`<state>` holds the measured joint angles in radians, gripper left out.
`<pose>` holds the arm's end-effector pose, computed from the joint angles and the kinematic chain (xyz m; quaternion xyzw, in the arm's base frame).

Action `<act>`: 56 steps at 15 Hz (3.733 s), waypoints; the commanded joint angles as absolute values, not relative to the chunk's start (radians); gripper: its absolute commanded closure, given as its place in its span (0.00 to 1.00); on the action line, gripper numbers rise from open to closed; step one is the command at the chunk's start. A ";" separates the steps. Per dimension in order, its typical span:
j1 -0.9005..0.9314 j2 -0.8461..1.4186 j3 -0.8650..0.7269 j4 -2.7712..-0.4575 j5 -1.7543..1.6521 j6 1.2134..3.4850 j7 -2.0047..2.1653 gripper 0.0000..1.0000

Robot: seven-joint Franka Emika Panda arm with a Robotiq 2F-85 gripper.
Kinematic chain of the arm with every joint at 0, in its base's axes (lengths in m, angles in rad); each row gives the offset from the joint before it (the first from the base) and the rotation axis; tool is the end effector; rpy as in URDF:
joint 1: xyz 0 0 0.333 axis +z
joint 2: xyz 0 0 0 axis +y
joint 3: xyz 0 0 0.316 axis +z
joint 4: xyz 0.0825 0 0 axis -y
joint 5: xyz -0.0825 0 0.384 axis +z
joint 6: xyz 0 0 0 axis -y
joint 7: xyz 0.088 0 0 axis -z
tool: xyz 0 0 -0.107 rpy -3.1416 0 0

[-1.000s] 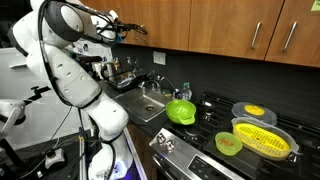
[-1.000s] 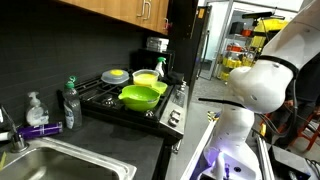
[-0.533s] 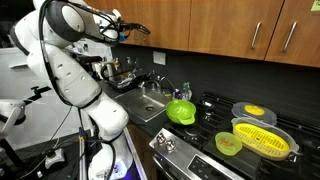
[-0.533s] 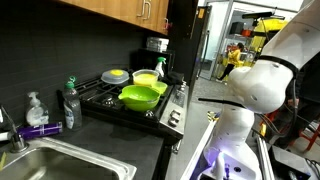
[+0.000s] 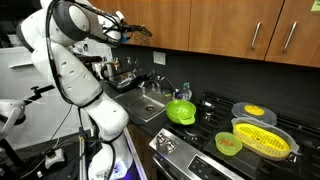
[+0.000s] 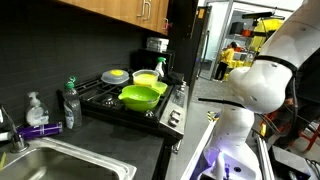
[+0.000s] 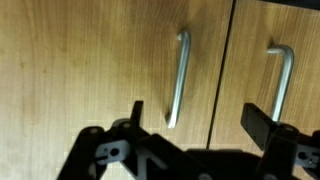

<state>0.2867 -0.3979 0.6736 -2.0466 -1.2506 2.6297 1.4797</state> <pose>0.2253 0.4666 0.6505 -0.7437 -0.1770 -0.6392 0.0837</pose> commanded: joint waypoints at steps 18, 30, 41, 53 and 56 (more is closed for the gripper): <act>0.255 -0.257 0.657 -1.939 -1.282 2.691 1.451 0.00; 0.228 -0.228 0.662 -1.911 -1.277 2.706 1.428 0.00; 0.224 -0.203 0.668 -1.885 -1.283 2.690 1.413 0.36; 0.267 -0.221 0.643 -1.898 -1.289 2.633 1.414 0.86; 0.274 -0.213 0.642 -1.891 -1.284 2.638 1.409 0.99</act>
